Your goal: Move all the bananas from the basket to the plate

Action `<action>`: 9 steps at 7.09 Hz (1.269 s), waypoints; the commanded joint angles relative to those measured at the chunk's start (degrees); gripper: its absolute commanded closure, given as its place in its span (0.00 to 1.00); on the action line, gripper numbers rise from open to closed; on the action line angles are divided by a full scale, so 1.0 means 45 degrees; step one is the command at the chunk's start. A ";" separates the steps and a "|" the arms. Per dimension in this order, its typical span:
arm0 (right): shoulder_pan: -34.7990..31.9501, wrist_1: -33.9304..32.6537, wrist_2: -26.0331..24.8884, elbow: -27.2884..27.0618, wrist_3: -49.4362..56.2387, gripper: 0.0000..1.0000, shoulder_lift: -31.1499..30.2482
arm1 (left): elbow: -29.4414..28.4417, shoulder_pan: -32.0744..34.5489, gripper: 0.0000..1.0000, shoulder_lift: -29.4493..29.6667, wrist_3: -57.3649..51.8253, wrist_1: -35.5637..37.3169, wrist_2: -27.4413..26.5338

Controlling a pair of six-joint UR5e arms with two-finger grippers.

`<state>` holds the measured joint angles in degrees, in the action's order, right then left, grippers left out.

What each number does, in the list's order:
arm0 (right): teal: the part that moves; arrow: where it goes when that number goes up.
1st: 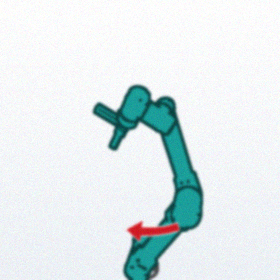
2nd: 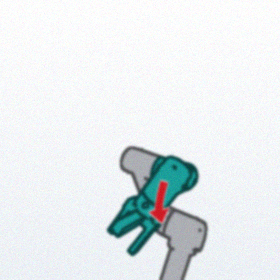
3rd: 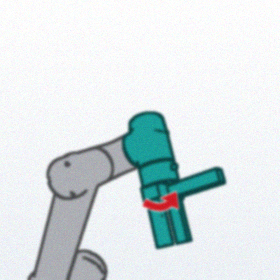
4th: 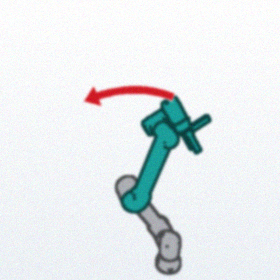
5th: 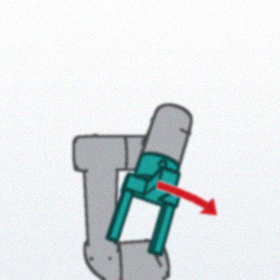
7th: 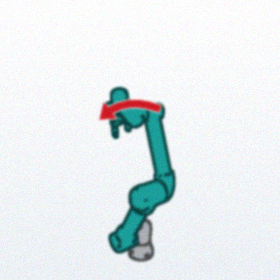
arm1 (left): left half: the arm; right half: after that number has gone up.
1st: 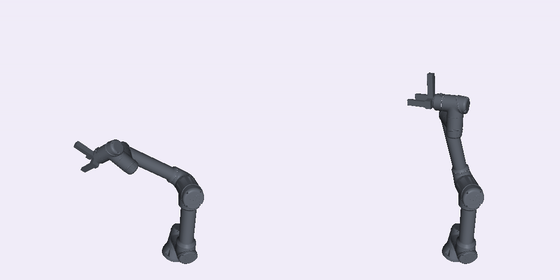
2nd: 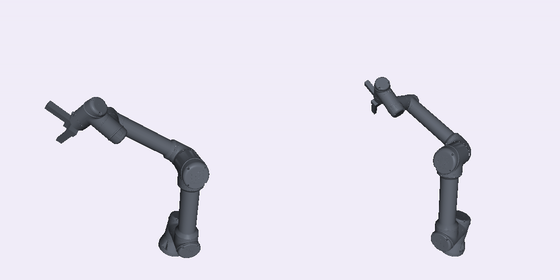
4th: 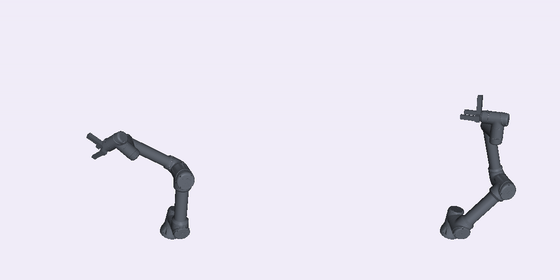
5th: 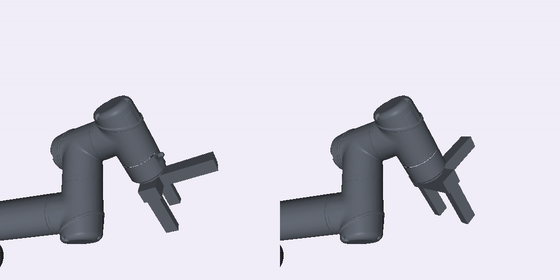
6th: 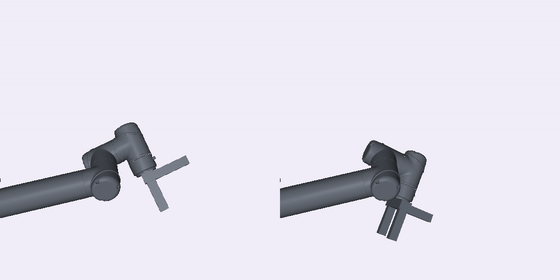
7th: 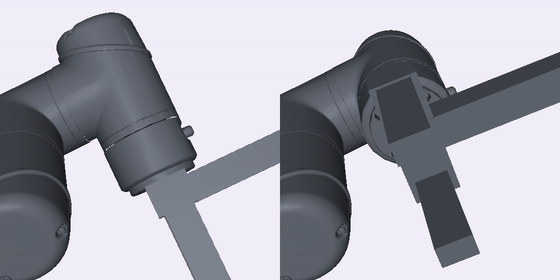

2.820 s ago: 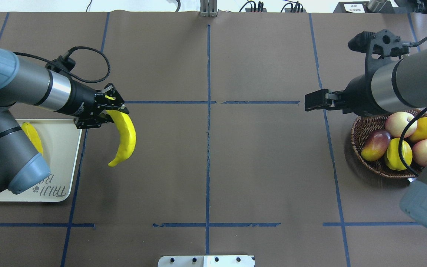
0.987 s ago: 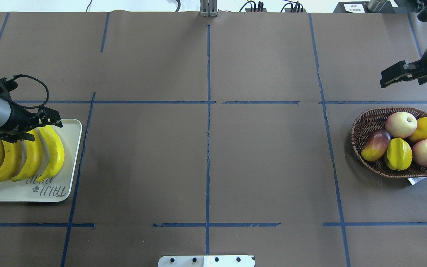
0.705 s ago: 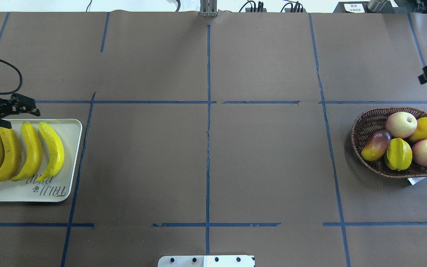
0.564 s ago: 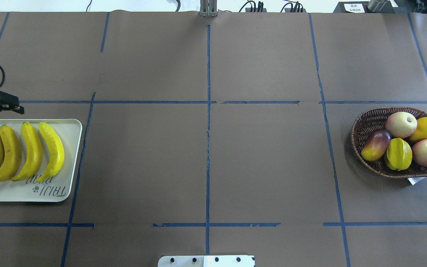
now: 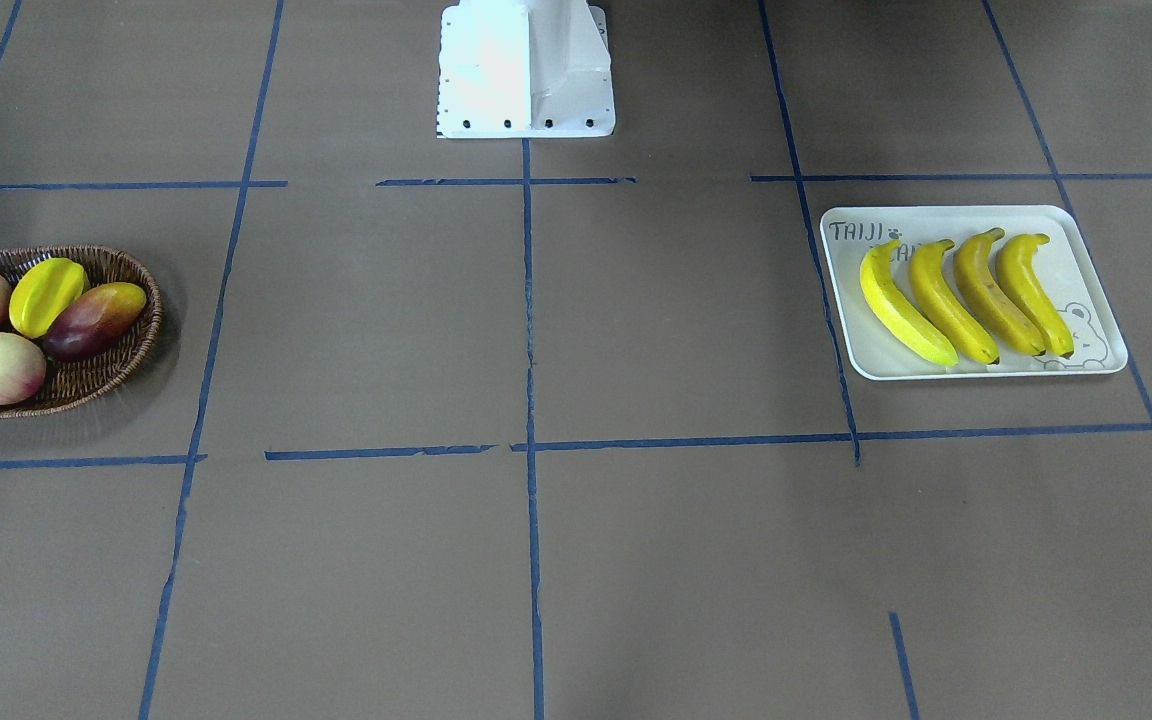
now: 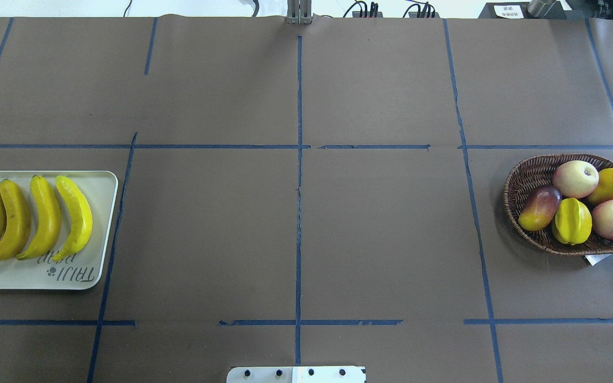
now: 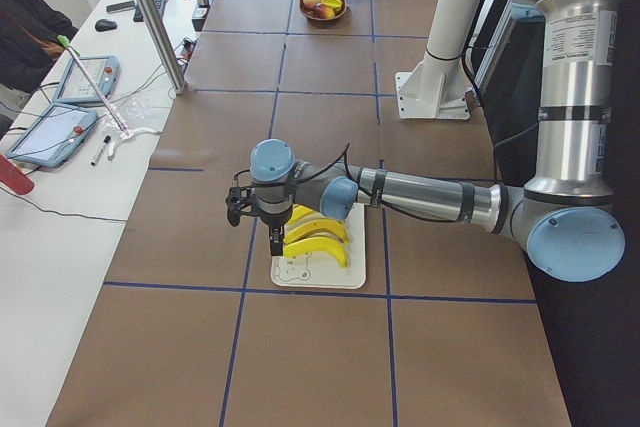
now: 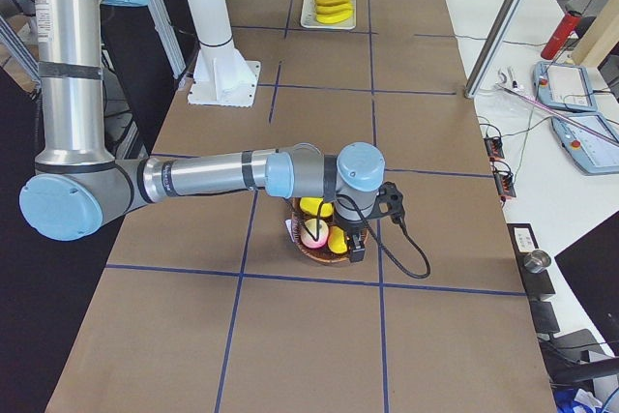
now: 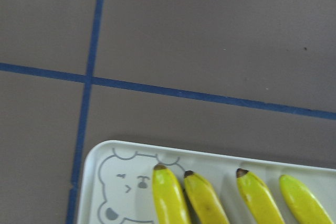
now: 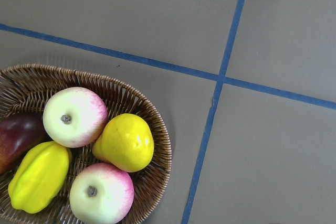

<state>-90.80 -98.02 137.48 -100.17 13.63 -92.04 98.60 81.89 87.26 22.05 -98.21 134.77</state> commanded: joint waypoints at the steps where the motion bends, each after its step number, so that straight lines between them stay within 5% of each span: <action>1: -0.0096 0.0122 0.0191 0.0787 -0.0099 0.00 -0.0016 | -0.0928 0.0727 0.00 -0.0345 -0.2542 0.0907 0.0033; 2: -0.0270 0.0393 0.0211 0.1161 -0.0118 0.00 0.0023 | -0.1747 0.1056 0.00 -0.0367 -0.4624 0.0887 -0.0124; 4: -0.0272 0.0474 0.0192 0.1320 -0.0099 0.00 -0.0132 | -0.2360 0.1352 0.00 -0.0269 -0.4998 0.0848 -0.0067; 9: -0.0857 0.0454 0.0560 0.1321 -0.0275 0.00 -0.0308 | -0.1349 0.1958 0.00 0.0043 -0.4821 0.2290 0.0226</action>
<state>-94.05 -95.95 138.87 -94.22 12.44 -93.07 90.54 90.28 87.27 0.50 -90.10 135.42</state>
